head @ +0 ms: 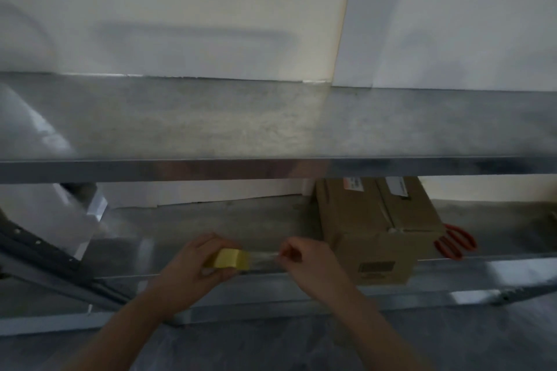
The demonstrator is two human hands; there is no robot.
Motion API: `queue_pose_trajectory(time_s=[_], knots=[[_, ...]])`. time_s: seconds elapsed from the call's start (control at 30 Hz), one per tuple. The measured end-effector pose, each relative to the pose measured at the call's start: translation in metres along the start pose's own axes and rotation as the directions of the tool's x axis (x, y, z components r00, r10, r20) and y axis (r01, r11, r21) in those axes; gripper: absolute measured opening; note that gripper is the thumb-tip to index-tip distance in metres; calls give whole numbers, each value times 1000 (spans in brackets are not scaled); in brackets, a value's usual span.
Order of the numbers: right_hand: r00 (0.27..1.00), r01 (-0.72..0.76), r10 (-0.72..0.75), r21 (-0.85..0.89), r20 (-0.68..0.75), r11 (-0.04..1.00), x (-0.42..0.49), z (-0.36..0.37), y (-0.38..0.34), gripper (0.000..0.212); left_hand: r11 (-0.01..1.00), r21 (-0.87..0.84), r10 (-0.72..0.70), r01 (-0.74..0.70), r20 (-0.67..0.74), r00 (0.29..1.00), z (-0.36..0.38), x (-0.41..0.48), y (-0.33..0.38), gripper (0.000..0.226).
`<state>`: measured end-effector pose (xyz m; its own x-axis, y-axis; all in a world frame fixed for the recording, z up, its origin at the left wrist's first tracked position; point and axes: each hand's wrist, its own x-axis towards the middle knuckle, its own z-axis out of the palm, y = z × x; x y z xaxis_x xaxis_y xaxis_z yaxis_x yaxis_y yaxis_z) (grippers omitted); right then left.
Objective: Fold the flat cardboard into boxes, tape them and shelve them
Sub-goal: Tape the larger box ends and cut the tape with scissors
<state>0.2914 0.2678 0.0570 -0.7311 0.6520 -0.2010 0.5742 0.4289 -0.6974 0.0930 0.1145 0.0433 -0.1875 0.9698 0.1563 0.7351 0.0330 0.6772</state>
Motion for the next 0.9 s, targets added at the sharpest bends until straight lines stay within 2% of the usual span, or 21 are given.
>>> queue_pose_trajectory(time_s=[0.1, 0.23, 0.27, 0.33, 0.43, 0.5, 0.57, 0.63, 0.7, 0.77, 0.83, 0.9], knots=[[995, 92, -94, -56, -28, 994, -31, -34, 1, 8, 998, 17, -50, 52, -102, 994, 16, 0, 32, 39], [983, 182, -182, -50, 6, 982, -72, -80, 18, 8, 958, 287, 28, 22, -171, 985, 36, 5, 80, 44], [980, 199, -199, -69, 10, 978, -79, -93, 25, 10, 966, 255, 2, 42, -170, 985, 42, 6, 93, 40], [980, 198, -197, -81, 15, 977, -88, -121, 41, 19, 994, 49, -94, 102, -137, 986, 54, 7, 122, 30], [989, 151, -150, -36, 7, 988, -97, -160, 63, 18, 959, -208, -206, 192, -51, 977, 71, 14, 158, 42], [992, 126, -126, 62, -4, 990, -105, -178, 74, 13, 950, -244, -208, 193, -34, 978, 80, 17, 175, 39], [993, 114, -119, 133, 29, 985, -116, -190, 83, 10, 973, -117, -204, 197, -45, 978, 88, 18, 186, 30], [988, 134, -142, 110, 68, 985, -127, -196, 90, 10, 968, 110, -220, 224, -50, 974, 94, 20, 192, 27], [984, 165, -169, 87, 48, 983, -135, -199, 96, 11, 925, 302, -221, 231, -67, 973, 96, 24, 197, 36], [986, 161, -164, 124, 14, 979, -140, -204, 105, 11, 884, 418, -196, 208, -74, 978, 96, 31, 202, 45], [991, 133, -134, 185, -7, 974, -143, -212, 114, 10, 902, 380, -198, 202, -50, 979, 97, 36, 212, 49], [996, 90, -84, 254, -32, 963, -140, -220, 120, 7, 956, 164, -244, 242, -8, 970, 96, 41, 221, 46]])
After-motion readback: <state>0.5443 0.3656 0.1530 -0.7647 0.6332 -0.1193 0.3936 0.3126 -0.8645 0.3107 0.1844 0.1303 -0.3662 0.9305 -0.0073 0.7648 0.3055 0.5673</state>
